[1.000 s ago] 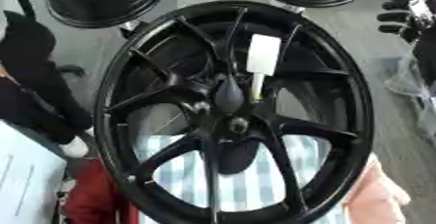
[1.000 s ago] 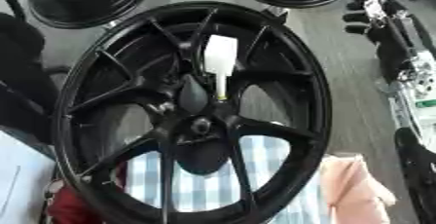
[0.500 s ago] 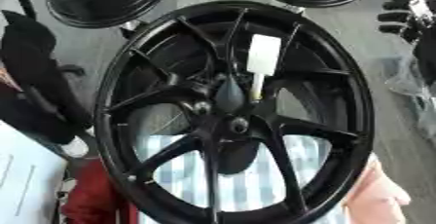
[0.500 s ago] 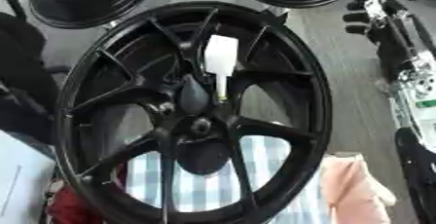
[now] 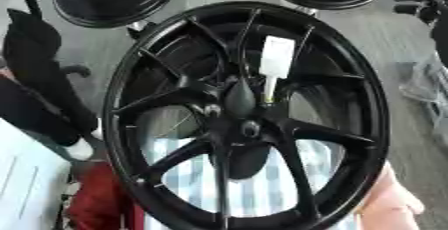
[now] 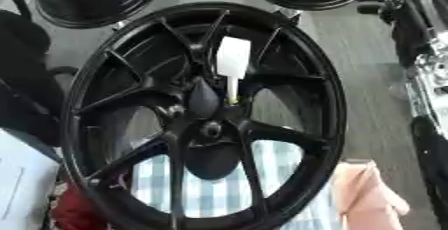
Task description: Pull the pin out of the wheel hub.
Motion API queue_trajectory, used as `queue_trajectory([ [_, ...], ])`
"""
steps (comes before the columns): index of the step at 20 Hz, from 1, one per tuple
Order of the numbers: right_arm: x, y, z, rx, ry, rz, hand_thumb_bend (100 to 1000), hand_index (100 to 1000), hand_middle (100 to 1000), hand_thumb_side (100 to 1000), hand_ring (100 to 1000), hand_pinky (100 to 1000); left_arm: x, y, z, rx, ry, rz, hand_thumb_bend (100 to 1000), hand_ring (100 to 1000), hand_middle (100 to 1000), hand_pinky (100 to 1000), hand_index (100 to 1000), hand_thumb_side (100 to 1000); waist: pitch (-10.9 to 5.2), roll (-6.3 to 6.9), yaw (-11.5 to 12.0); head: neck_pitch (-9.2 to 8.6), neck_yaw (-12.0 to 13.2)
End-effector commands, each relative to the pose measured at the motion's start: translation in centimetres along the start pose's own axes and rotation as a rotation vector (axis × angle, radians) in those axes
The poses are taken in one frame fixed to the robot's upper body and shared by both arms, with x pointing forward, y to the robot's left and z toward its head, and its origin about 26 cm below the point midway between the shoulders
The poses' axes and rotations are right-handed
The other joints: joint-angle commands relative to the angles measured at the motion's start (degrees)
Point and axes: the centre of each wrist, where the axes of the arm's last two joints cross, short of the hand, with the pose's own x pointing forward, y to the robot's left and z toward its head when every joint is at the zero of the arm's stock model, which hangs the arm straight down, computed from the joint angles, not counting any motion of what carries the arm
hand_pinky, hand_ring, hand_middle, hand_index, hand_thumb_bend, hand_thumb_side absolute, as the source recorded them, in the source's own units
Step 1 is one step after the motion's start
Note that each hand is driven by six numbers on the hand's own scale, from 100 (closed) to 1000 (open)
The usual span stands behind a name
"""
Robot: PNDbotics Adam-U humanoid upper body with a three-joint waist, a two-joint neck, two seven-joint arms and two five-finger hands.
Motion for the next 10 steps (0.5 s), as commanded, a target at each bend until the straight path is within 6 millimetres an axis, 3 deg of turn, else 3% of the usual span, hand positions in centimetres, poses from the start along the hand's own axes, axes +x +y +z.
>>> queue_trajectory([
  [1, 2.6, -2.0, -1.5, 0.065, -0.062, 0.094, 100, 781, 710, 573, 752, 755, 1.0, 0.7, -0.5, -0.008, -0.030, -0.041, 209, 794, 704, 694, 724, 590, -1.84, -0.25, -0.08, 0.29, 0.04],
  [10, 8.9, -4.2, -5.4, 0.348, -0.165, 0.356, 100, 784, 707, 348, 754, 767, 0.9, 1.3, -0.4, -0.004, -0.025, -0.065, 207, 795, 705, 694, 724, 591, -1.91, -1.04, -0.48, 0.40, 0.25],
])
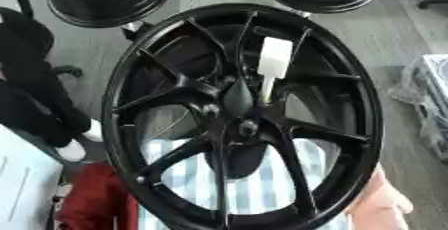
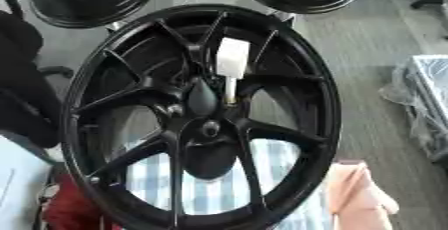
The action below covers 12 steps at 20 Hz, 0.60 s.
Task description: Pull the pin out of the wheel hub.
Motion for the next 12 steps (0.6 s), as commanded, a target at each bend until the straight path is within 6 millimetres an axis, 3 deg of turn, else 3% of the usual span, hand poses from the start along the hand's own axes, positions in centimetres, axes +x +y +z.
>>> queue_trajectory([
  [1, 1.9, -2.6, -0.6, 0.100, -0.013, 0.127, 100, 784, 706, 334, 753, 769, 1.0, 0.8, -0.6, -0.007, -0.031, -0.042, 207, 795, 705, 694, 724, 592, -1.62, -0.25, -0.05, 0.02, 0.25],
  [6, 3.6, -3.5, -2.0, 0.290, -0.040, 0.259, 100, 784, 704, 312, 753, 774, 1.0, 1.0, -0.5, -0.009, -0.029, -0.056, 207, 795, 705, 694, 724, 593, -1.61, -0.90, -0.29, 0.07, 0.35],
  [12, 5.2, -2.8, -4.3, 0.506, -0.109, 0.378, 100, 784, 703, 316, 755, 783, 1.1, 1.4, -0.5, -0.009, -0.029, -0.068, 207, 796, 705, 694, 724, 593, -1.51, -1.47, -0.74, -0.05, 0.47],
])
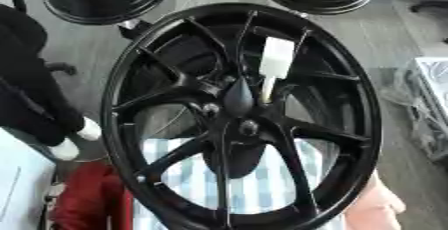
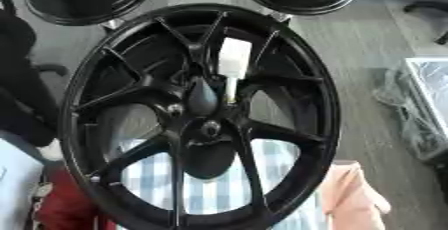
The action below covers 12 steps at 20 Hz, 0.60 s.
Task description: Pull the pin out of the wheel hub.
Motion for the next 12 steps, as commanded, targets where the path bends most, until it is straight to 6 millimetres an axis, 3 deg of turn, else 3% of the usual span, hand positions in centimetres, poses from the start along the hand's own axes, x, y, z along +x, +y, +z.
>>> queue_trajectory([
  [1, 0.7, -1.2, -0.6, 0.110, -0.016, 0.092, 100, 785, 707, 349, 760, 788, 1.0, 0.7, -0.5, -0.008, -0.032, -0.036, 207, 796, 706, 693, 724, 594, -1.48, -0.12, -0.25, -0.18, 0.17],
  [3, 1.3, -1.3, -1.8, 0.193, -0.051, 0.136, 100, 787, 711, 361, 764, 792, 1.0, 0.8, -0.5, -0.008, -0.032, -0.038, 207, 796, 706, 693, 723, 594, -1.33, -0.25, -0.41, -0.43, 0.11],
  [7, 2.7, -1.2, -4.1, 0.357, -0.126, 0.236, 100, 797, 733, 469, 790, 811, 1.1, 0.9, -0.5, -0.008, -0.031, -0.039, 207, 796, 706, 693, 723, 594, -1.09, -0.32, -0.50, -0.66, 0.06],
  [10, 3.6, 0.0, -6.1, 0.440, -0.182, 0.320, 100, 809, 748, 568, 805, 828, 1.1, 0.8, -0.5, -0.011, -0.031, -0.037, 206, 797, 707, 693, 723, 595, -0.92, -0.34, -0.37, -0.72, -0.12],
  [12, 4.4, 0.9, -7.4, 0.484, -0.228, 0.396, 100, 814, 754, 589, 814, 839, 1.2, 0.7, -0.5, -0.012, -0.032, -0.033, 206, 797, 707, 693, 723, 596, -0.80, -0.25, -0.28, -0.67, -0.21],
])
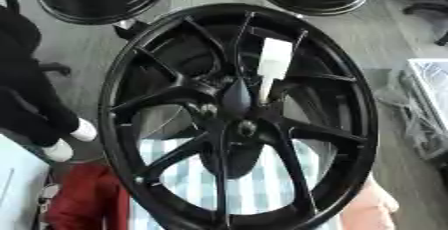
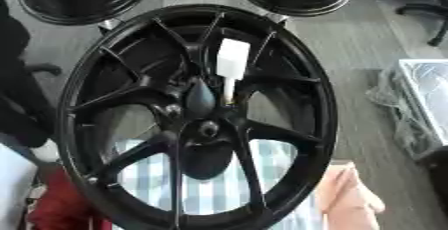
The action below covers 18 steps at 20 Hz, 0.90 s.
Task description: Pull the pin out of the wheel hub.
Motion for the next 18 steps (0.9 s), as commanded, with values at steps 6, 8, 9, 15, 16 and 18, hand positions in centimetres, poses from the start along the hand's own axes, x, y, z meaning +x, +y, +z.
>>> queue_trajectory([
  [6, 1.8, -1.2, -4.3, 0.122, -0.150, 0.289, 195, 822, 762, 559, 825, 850, 1.2, 0.4, -0.6, -0.008, -0.035, -0.012, 205, 797, 706, 693, 723, 596, -0.61, 0.72, 0.10, -0.01, -0.78],
  [8, 2.0, -1.5, -5.1, 0.127, -0.169, 0.320, 213, 821, 761, 551, 823, 850, 1.1, 0.4, -0.5, -0.006, -0.032, -0.011, 205, 797, 707, 693, 723, 596, -0.57, 0.91, 0.08, 0.11, -1.03],
  [9, 2.2, -1.6, -5.6, 0.131, -0.177, 0.336, 231, 820, 760, 546, 822, 850, 1.1, 0.4, -0.5, -0.005, -0.031, -0.011, 205, 797, 707, 693, 723, 596, -0.57, 1.00, 0.06, 0.11, -1.12],
  [15, 2.8, -1.7, -8.1, 0.169, -0.225, 0.423, 297, 823, 763, 535, 823, 852, 1.0, 0.4, -0.4, -0.009, -0.025, -0.009, 204, 797, 707, 693, 723, 596, -0.67, 1.22, 0.05, -0.32, -1.11],
  [16, 2.9, -1.7, -8.3, 0.174, -0.234, 0.438, 308, 824, 764, 539, 824, 852, 0.9, 0.4, -0.4, -0.010, -0.025, -0.009, 204, 797, 707, 693, 723, 596, -0.67, 1.20, 0.05, -0.39, -0.96],
  [18, 3.3, -1.6, -8.5, 0.186, -0.255, 0.467, 325, 825, 765, 526, 824, 853, 0.9, 0.4, -0.4, -0.010, -0.024, -0.010, 204, 797, 707, 693, 723, 596, -0.65, 1.15, 0.04, -0.39, -0.70],
])
